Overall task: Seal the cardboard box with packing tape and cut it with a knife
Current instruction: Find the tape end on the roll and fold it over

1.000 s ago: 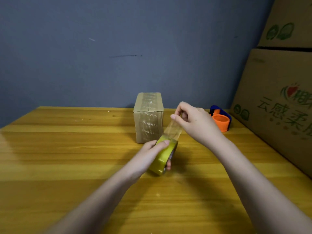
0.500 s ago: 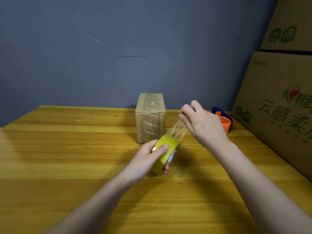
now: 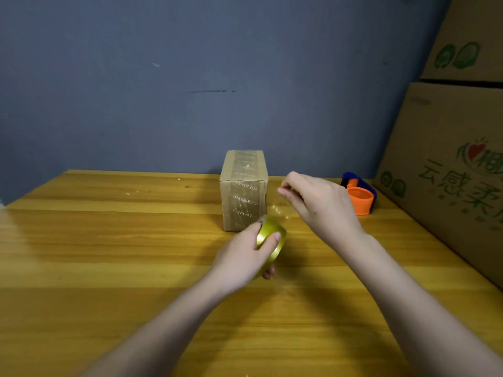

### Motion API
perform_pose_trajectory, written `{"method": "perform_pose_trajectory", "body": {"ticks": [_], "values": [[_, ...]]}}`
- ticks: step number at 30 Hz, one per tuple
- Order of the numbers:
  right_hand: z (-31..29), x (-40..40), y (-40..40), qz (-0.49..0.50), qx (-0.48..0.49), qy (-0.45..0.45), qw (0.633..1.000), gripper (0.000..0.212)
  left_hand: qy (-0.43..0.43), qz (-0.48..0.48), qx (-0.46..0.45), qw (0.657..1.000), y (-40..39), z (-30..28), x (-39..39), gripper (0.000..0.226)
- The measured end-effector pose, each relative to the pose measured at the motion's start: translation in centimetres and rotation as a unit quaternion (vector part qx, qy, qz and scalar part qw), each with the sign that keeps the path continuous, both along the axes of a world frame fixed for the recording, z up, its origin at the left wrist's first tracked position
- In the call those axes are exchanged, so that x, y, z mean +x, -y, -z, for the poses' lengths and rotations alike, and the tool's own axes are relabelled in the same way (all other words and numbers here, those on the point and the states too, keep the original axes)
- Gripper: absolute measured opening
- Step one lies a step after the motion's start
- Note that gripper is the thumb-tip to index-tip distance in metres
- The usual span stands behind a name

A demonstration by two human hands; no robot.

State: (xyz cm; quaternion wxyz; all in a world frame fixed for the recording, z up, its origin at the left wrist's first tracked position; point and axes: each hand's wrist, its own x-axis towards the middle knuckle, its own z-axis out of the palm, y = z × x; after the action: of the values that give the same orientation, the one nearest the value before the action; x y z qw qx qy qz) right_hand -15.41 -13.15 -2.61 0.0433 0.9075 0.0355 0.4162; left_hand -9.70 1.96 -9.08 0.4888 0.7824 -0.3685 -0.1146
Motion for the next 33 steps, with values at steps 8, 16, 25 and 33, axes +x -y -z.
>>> {"method": "perform_pose_trajectory", "body": {"ticks": [8, 16, 25, 33], "values": [[-1.8, -1.3, -1.8, -0.046, -0.022, 0.072, 0.996, 0.029, -0.241, -0.03, -0.104, 0.964, 0.4, -1.4, 0.2, 0.022], [-4.8, -0.6, -1.4, -0.015, -0.028, 0.024, 0.999, 0.027, -0.358, -0.016, -0.136, 0.924, 0.9, -2.0, -1.5, 0.032], [-5.5, -0.1, -0.7, -0.031, 0.003, -0.07, 0.997, 0.027, 0.032, -0.105, -0.132, 0.985, -0.7, -3.1, 0.7, 0.037], [-5.3, -0.2, -0.9, -0.042, 0.013, -0.07, 0.997, 0.024, 0.056, -0.001, -0.219, 0.974, -0.6, -7.7, 2.4, 0.019]]}}
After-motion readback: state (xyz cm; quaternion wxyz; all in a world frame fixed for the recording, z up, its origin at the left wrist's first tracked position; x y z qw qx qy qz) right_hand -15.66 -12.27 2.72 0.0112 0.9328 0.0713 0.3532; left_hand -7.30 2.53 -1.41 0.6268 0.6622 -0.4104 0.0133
